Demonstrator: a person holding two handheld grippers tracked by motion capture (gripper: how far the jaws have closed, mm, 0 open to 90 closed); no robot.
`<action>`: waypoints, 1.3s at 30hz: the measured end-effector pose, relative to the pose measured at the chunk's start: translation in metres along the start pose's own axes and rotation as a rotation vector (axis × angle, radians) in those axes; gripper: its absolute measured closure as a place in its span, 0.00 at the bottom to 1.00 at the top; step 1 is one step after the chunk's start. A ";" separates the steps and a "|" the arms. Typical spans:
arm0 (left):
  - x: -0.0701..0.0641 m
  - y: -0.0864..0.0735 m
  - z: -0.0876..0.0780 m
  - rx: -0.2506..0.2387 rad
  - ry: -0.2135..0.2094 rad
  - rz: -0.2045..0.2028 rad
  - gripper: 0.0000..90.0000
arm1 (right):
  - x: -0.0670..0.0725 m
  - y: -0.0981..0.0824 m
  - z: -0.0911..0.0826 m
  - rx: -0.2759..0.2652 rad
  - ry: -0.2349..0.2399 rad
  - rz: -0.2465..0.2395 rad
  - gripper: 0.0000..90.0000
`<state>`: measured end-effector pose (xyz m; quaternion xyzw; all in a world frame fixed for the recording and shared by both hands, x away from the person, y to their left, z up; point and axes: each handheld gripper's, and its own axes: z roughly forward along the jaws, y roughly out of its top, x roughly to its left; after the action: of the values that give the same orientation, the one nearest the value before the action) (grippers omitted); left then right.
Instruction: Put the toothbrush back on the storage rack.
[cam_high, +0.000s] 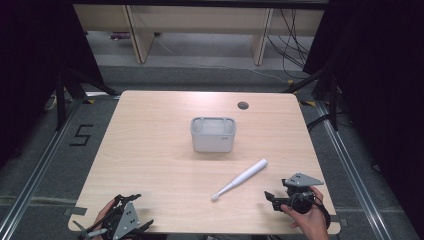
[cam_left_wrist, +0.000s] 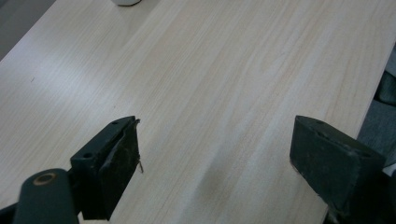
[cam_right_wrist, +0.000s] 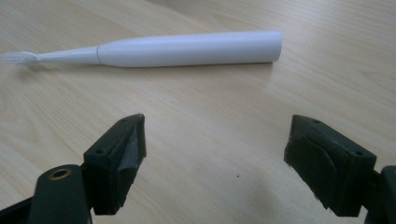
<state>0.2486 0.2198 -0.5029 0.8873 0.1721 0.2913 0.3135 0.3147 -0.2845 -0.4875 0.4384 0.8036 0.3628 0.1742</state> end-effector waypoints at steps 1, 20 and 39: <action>0.000 0.000 0.000 0.000 0.000 0.000 0.17 | 0.001 0.000 0.000 0.005 0.004 0.013 0.23; -0.001 0.000 0.000 -0.012 0.010 -0.009 0.17 | -0.003 0.026 0.013 -0.013 -0.018 0.013 0.41; -0.001 0.001 0.001 0.000 0.004 0.000 0.17 | -0.007 0.056 0.038 -0.034 -0.021 -0.104 0.80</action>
<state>0.2486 0.2187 -0.5030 0.8867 0.1728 0.2930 0.3132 0.3736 -0.2540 -0.4726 0.3967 0.8173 0.3620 0.2089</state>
